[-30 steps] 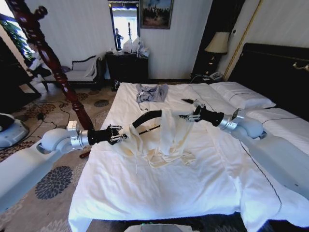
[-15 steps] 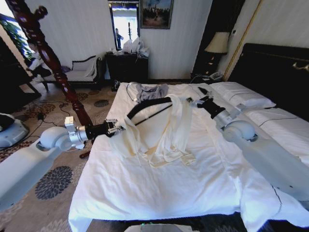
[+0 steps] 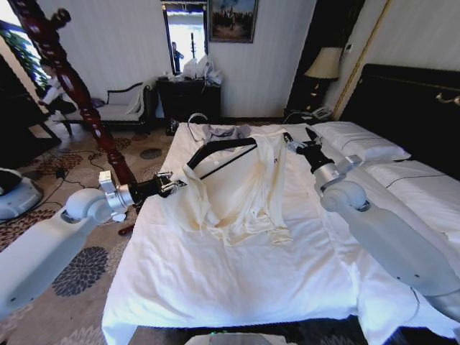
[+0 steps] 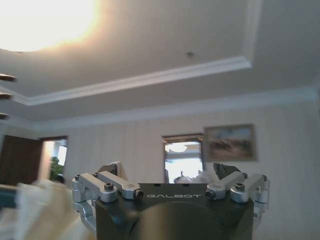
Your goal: Pick up the clothes from the bed and hang them on the clothes hanger.
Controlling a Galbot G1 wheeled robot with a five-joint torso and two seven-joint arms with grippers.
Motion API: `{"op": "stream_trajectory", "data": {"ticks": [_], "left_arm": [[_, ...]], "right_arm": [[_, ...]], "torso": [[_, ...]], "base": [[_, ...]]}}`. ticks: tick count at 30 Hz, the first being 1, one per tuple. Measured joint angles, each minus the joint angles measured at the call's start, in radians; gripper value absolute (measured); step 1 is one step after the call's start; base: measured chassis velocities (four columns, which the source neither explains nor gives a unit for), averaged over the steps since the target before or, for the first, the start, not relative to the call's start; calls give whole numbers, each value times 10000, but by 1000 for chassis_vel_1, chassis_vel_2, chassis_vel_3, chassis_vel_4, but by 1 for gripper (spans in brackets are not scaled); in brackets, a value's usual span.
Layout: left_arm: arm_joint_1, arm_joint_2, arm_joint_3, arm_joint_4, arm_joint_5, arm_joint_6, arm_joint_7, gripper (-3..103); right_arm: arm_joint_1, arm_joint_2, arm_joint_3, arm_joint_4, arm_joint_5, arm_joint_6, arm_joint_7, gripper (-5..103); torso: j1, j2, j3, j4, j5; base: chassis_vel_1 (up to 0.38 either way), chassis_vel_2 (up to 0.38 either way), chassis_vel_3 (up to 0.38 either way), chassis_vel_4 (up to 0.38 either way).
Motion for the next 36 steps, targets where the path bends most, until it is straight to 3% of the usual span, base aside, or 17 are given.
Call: {"op": "stream_trajectory", "data": {"ticks": [6, 11, 16, 22, 28, 30, 31, 33, 34, 36], "left_arm": [[-39, -176, 65, -59, 28, 19, -43, 20], [-4, -346, 165, -218, 145, 39, -75, 20], [270, -305, 196, -461, 349, 0, -41, 20], [310, -265, 196, -538, 372, -38, -6, 20], [226, -304, 234, -497, 369, -53, 30, 20], [215, -353, 237, -478, 372, -58, 31, 20], [215, -353, 237, -478, 372, -58, 31, 20], [213, -399, 238, -470, 373, -62, 33, 20], [220, -409, 237, -471, 374, -64, 32, 20], [227, -410, 234, -473, 375, -65, 33, 20]], "right_arm": [[151, -191, -224, 256, -59, -29, -493, 100], [325, -267, -509, 477, -17, -480, -646, 100], [561, -497, -408, 481, 536, -1838, -510, 100], [703, -671, -107, 366, 1146, -2532, 143, 100], [686, -1465, 173, 694, 2620, -4099, 394, 100], [674, -1686, 198, 1041, 3465, -4933, 1031, 100], [674, -1686, 198, 1041, 3465, -4933, 1031, 100], [785, -1732, 214, 1556, 4926, -5816, 2279, 100], [984, -1629, 217, 1892, 6237, -6328, 3424, 100], [1079, -1564, 217, 1995, 6677, -6509, 3858, 100]], "torso": [[0, 1, -1, 0, 0], [0, 0, 0, 2, 2], [0, 0, 0, 1, 2], [0, 0, 0, 2, 2], [0, 0, -1, -1, 2], [0, 0, -1, -2, 1], [0, 0, -1, -2, 1], [0, 0, -1, -1, 2], [0, 0, -1, -1, 1], [-1, 0, -1, 0, 1]], "base": [[0, 0, 0, 0], [0, 0, 0, 0], [0, 0, 0, 0], [0, 0, 0, 0], [0, 0, 0, 0], [0, 0, 0, 0], [0, 0, 0, 0], [0, 0, 0, 0], [0, 0, 0, 0], [0, 0, 0, 0]]}}
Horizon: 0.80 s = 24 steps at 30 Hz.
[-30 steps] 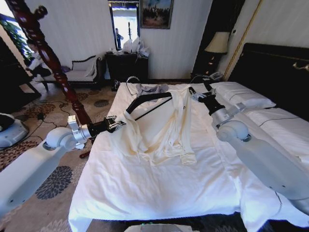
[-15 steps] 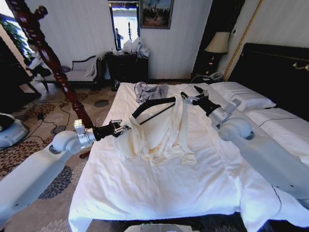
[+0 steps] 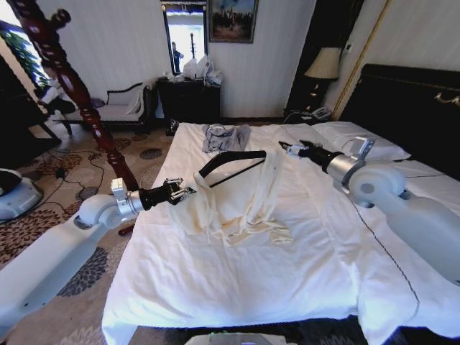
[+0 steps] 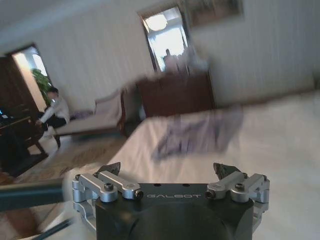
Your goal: Pick up the clothes from the bed and hang them on the clothes hanger.
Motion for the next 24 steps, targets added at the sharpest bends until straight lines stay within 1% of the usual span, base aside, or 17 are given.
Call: {"op": "stream_trajectory", "data": {"ticks": [1, 4, 6, 8, 11, 12, 14, 16, 17, 18, 22, 23, 24], "left_arm": [[27, -1, -17, -8, 2, -1, 0, 20], [64, 4, -53, -20, 2, -25, 0, 20], [83, 25, -81, -27, 2, -68, 1, 20], [83, 27, -83, -27, 2, -73, 2, 20], [93, 40, -85, -26, 7, -91, 9, 20], [93, 40, -85, -26, 7, -91, 9, 20], [127, 69, -115, -35, 11, -95, 13, 20], [168, 101, -171, -76, 12, -95, 13, 20], [168, 101, -171, -76, 12, -95, 13, 20], [199, 128, -229, -106, 12, -96, 10, 20], [386, 234, -487, -182, -10, -102, -21, 20], [429, 268, -557, -197, -17, -110, -29, 20], [438, 289, -597, -197, -24, -115, -42, 20]], "right_arm": [[178, 148, -4, 100, 620, -236, 732, 100], [227, 236, -8, 45, 713, -269, 1096, 100], [157, 267, 101, -20, 762, -104, 1223, 100], [135, 275, 147, -21, 809, -56, 1243, 100], [-117, 380, 627, 72, 1407, 663, 1286, 100], [-117, 380, 627, 72, 1407, 663, 1286, 100], [-244, 466, 806, 125, 1701, 1230, 1222, 100], [-356, 548, 983, 139, 1772, 1697, 1089, 100], [-356, 548, 983, 139, 1772, 1697, 1089, 100], [-468, 612, 1116, 175, 1834, 1962, 1022, 100], [-858, 797, 1559, 476, 2145, 2183, 904, 100], [-1099, 847, 1779, 626, 2186, 2193, 781, 100], [-1390, 872, 2038, 774, 2189, 2196, 650, 100]], "torso": [[0, 0, 0, 6, -2], [0, 0, 0, 7, -2], [0, -1, 0, -1, 3], [0, -1, 0, -2, 3], [0, 0, 0, 0, 0], [0, 0, 0, 0, 0], [0, 0, 0, 3, 0], [0, 0, 0, 1, 0], [0, 0, 0, 1, 0], [0, 0, 0, 1, 1], [0, -1, 0, 1, -2], [1, -1, 0, 7, 1], [0, -1, 0, 8, 1]], "base": [[0, 0, 0, 0], [0, 0, 0, 0], [0, 0, 0, 0], [0, 0, 0, 0], [0, 0, 0, 0], [0, 0, 0, 0], [0, 0, 0, 0], [0, 0, 0, 0], [0, 0, 0, 0], [0, 0, 0, 0], [0, 0, 0, 0], [0, 0, 0, 0], [0, 0, 0, 0]]}}
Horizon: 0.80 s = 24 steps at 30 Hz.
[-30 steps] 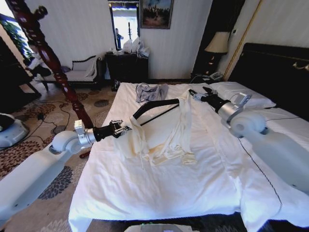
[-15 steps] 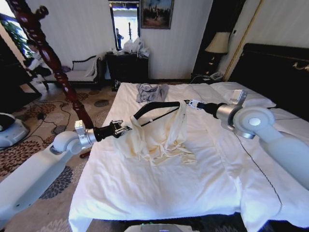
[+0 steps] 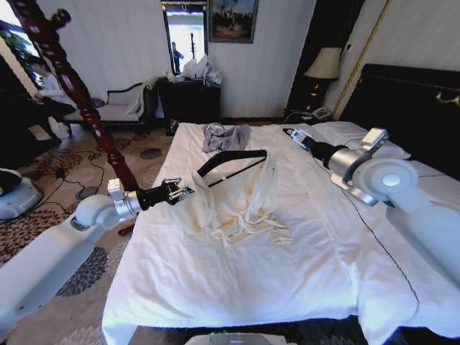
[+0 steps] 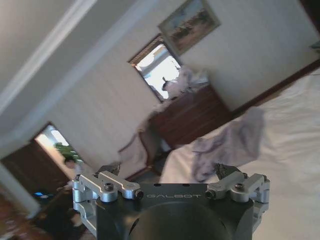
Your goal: Pick up the clothes from the bed and hang them on the clothes hanger.
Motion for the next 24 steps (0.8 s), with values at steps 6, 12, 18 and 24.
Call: {"op": "stream_trajectory", "data": {"ticks": [6, 12, 18, 24], "left_arm": [[-93, 13, -64, 113, -97, -7, -20, 20], [-139, 54, -89, 165, -154, -20, -24, 20], [-135, 58, -103, 215, -156, -58, -23, 20], [-153, 55, -105, 230, -164, -83, -20, 20]], "right_arm": [[-2215, 490, 1012, 754, -922, 496, -1341, 85], [-3047, 863, 1032, 722, -1970, 1033, -2529, 61], [-3489, 991, 1037, 674, -2950, 1345, -3412, 82], [-3502, 1051, 514, 417, -4525, 1457, -3839, 95]], "torso": [[0, 0, 0, -7, 0], [-1, 1, 0, -7, 1], [-1, 1, 0, -7, -2], [0, 0, 1, -7, 0]], "base": [[0, 0, 0, 0], [0, 0, 0, 0], [0, 0, 0, 0], [0, 0, 0, 0]]}}
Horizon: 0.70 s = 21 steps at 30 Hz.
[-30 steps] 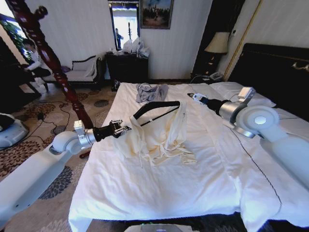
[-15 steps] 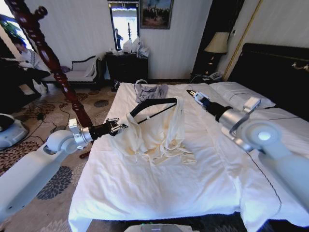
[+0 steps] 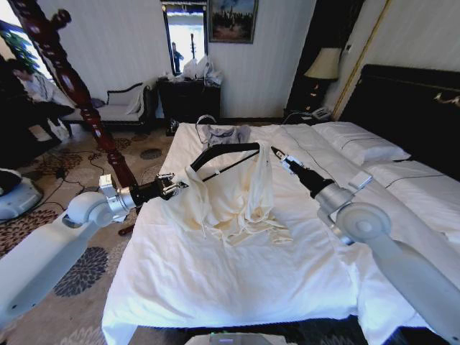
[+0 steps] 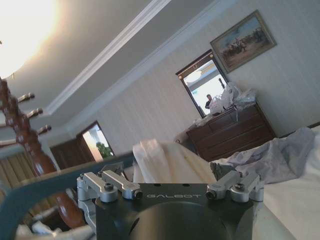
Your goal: Pick up the clothes from the bed and hang them on the clothes hanger.
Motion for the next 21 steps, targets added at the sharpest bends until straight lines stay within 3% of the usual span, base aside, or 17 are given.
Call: {"op": "stream_trajectory", "data": {"ticks": [5, 10, 11, 13, 14, 17, 18, 19, 20, 21], "left_arm": [[4, -33, 2, -22, -8, -1, 0, 20], [24, -88, 28, -53, 2, -1, -2, 20], [21, -99, 35, -53, 4, -1, -2, 20], [15, -107, 41, -53, 5, -1, -2, 20], [1, -126, 48, -47, 5, -1, -3, 20], [-13, -163, 56, -24, 5, -1, -4, 20], [-14, -175, 58, -15, 5, -1, -3, 20], [-15, -190, 62, 3, 5, -1, -3, 20], [-16, -198, 63, 15, 5, -1, -4, 20], [-19, -207, 64, 22, 5, -1, -3, 20]], "right_arm": [[395, -63, -681, -334, -1080, 70, -437, 94], [842, -130, -991, -547, -1298, 33, -485, 89], [919, -157, -1031, -599, -1300, 21, -474, 79], [970, -180, -1052, -643, -1300, 12, -452, 79], [1038, -224, -1076, -712, -1301, -11, -391, 68], [1058, -273, -1082, -781, -1349, -63, -314, 68], [1050, -290, -1081, -789, -1369, -68, -308, 57], [1028, -314, -1075, -789, -1397, -71, -311, 57], [1016, -330, -1067, -790, -1437, -68, -335, 46], [1015, -338, -1065, -803, -1480, -46, -407, 46]], "torso": [[0, 0, 0, 1, 0], [0, 1, -1, 1, 0], [0, 0, 0, 1, 0], [0, 0, 0, 1, 0], [0, 0, 0, 1, -1], [0, 0, 0, -1, 1], [0, 0, 0, -1, 1], [-1, 0, 0, -1, 0], [-1, 0, 0, -1, 0], [-1, 0, 0, -1, 0]], "base": [[0, 0, 0, 0], [0, 0, 0, 0], [0, 0, 0, 0], [0, 0, 0, 0], [0, 0, 0, 0], [0, 0, 0, 0], [0, 0, 0, 0], [0, 0, 0, 0], [0, 0, 0, 0], [0, 0, 0, 0]]}}
